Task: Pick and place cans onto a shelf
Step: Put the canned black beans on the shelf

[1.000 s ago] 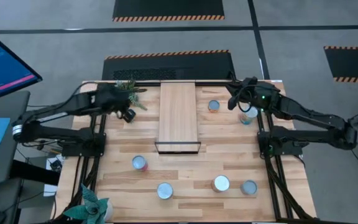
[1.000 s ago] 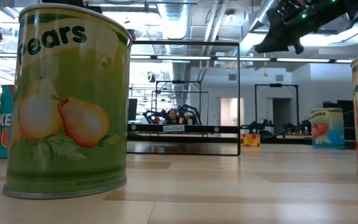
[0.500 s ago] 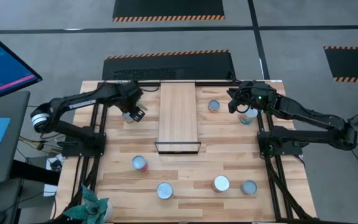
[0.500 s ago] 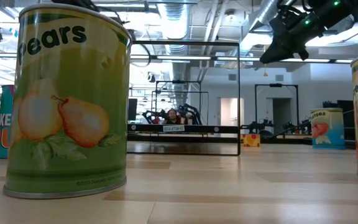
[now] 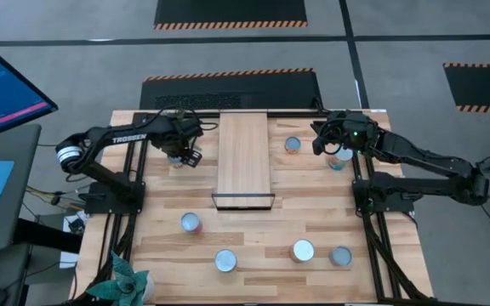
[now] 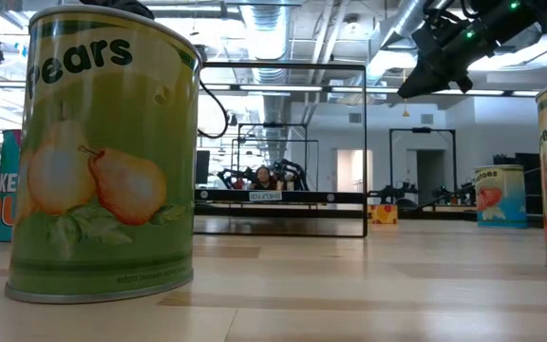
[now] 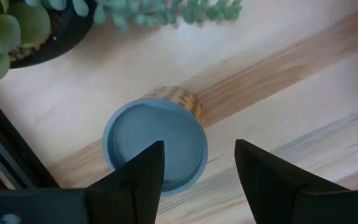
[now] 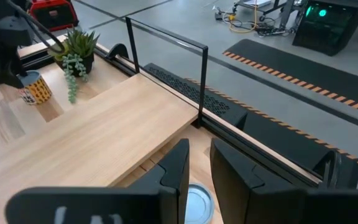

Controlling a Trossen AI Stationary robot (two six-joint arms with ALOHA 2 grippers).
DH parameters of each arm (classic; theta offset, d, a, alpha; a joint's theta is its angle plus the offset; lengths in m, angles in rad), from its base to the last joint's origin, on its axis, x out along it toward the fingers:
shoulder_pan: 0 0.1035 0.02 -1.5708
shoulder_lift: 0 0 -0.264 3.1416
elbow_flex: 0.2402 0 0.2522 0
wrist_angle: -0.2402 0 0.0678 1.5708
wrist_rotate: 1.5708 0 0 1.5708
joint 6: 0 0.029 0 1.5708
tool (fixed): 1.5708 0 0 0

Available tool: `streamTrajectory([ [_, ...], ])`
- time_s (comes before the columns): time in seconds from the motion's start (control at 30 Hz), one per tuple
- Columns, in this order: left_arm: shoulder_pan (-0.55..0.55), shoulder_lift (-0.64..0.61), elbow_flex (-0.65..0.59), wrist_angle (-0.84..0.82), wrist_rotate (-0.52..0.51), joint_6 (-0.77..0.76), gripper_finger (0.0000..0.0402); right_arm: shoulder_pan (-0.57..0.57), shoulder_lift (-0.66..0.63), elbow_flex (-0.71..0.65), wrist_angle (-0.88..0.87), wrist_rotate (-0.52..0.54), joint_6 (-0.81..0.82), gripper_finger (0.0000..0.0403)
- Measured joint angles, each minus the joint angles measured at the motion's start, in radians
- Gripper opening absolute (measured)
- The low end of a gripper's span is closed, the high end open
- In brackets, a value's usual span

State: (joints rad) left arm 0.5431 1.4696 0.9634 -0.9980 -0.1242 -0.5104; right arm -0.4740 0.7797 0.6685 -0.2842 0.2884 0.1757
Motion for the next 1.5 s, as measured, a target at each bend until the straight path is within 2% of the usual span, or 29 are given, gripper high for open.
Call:
streamTrajectory([
  [0.5,-0.010,0.006,-0.001,0.008,0.026,0.015,0.0158,0.000,0.000,0.000,0.001,0.000,-0.008,0.0092],
  [0.8,-0.015,0.006,-0.001,0.008,0.015,-0.053,0.0157,0.000,0.000,0.000,0.000,0.000,-0.009,0.0092],
  [0.93,-0.024,0.043,-0.002,-0.008,0.014,0.006,0.0157,0.000,0.000,0.000,0.001,0.001,-0.009,0.0092],
  [1.23,-0.027,0.125,0.003,-0.003,0.004,-0.032,0.0154,0.002,-0.002,0.000,0.002,0.000,-0.009,0.0092],
  [1.33,-0.030,0.127,0.003,-0.010,0.003,-0.023,0.0124,0.003,-0.002,0.000,0.001,0.000,-0.009,0.0092],
  [1.5,-0.030,0.123,0.006,-0.017,0.007,0.001,0.0018,0.002,-0.002,0.000,0.001,0.000,-0.009,0.0092],
])
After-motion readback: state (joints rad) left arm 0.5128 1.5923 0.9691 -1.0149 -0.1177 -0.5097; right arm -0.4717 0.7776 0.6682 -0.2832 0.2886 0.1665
